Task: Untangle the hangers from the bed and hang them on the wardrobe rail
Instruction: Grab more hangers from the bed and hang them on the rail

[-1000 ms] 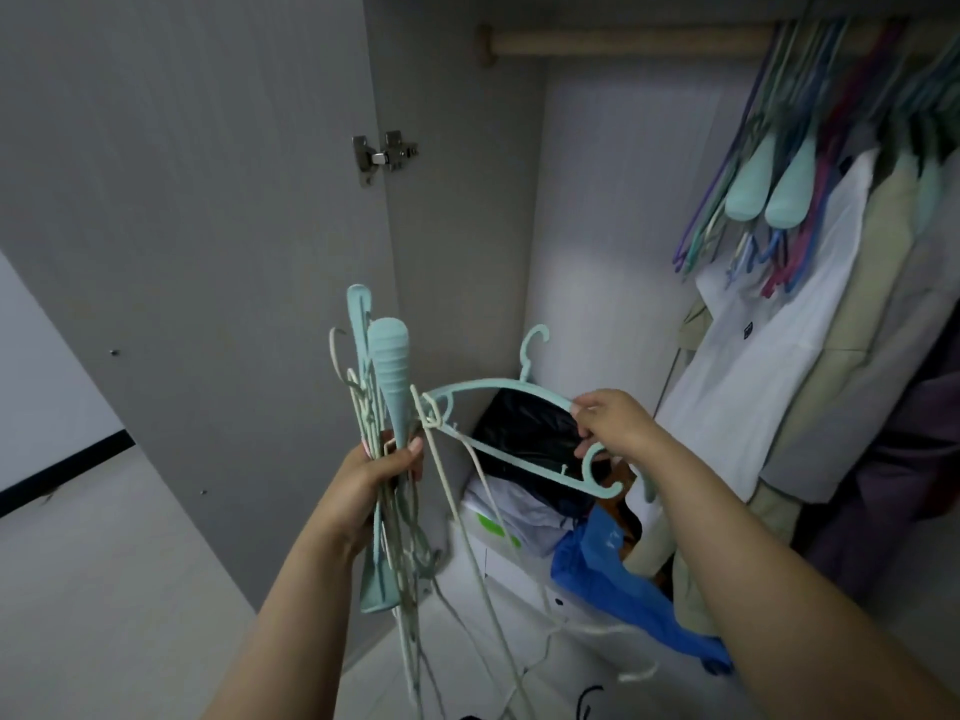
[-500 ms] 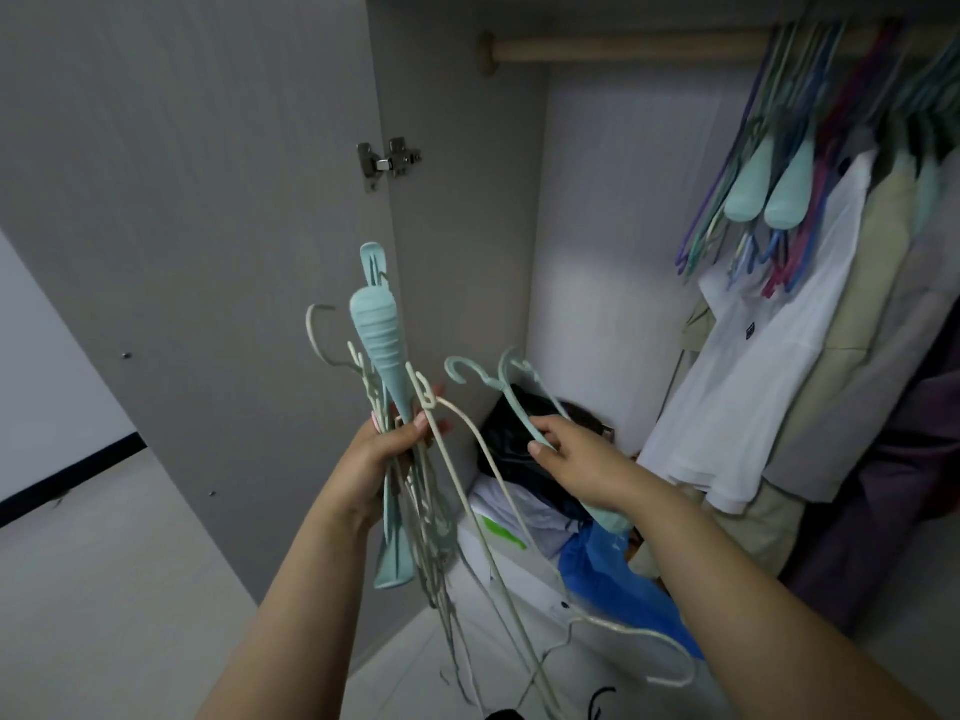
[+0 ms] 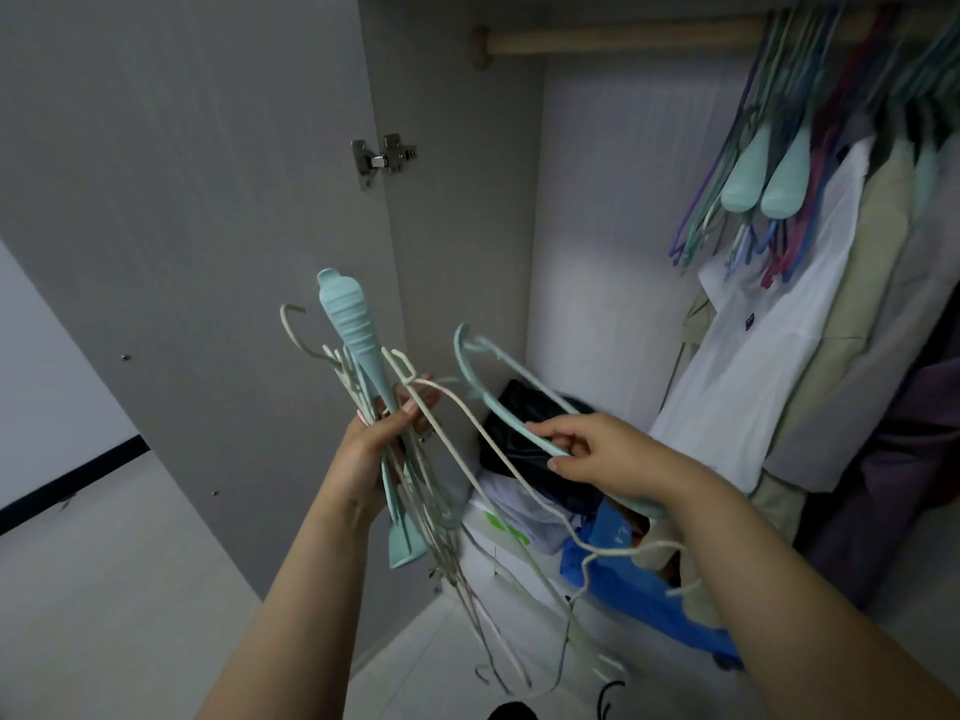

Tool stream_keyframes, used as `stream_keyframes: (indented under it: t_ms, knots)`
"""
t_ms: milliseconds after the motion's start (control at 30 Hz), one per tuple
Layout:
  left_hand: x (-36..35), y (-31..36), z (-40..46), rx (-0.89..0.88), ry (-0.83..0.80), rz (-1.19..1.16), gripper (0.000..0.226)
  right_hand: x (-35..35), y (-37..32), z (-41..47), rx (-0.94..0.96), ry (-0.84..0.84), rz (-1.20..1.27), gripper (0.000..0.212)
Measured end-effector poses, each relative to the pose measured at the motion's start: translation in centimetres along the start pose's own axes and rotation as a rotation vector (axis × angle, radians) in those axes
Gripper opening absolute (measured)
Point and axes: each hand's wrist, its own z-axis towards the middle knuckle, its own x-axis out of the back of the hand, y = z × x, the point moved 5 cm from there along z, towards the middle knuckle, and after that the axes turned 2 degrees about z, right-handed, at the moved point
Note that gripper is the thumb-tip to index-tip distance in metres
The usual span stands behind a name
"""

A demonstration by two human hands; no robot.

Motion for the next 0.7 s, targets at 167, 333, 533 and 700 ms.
stream_keyframes:
  t_ms: [167, 333, 533, 700]
  knots:
    - [0.0, -0.5, 0.1, -0.002, 0.028, 0.14, 0.017, 1.4, -0.6, -0.6, -0.09, -0.276, 0.034, 0.04]
    - [-0.6, -0.4, 0.4, -0.006, -0.01, 0.185, 0.043, 3.5, 0.3, -0.7, -0.11, -0.201, 0.147, 0.032]
    - [-3.1, -0.2, 1.9, 0.019, -0.009, 0.178, 0.025, 8.3, 1.9, 0.8, -0.156, 0.365, 0.668, 0.028]
    - [-7.3, 1.1, 3.6, -0.041, -0.061, 0.261, 0.009, 12.5, -1.7, 5.0, -0.019, 0.597, 0.984, 0.018]
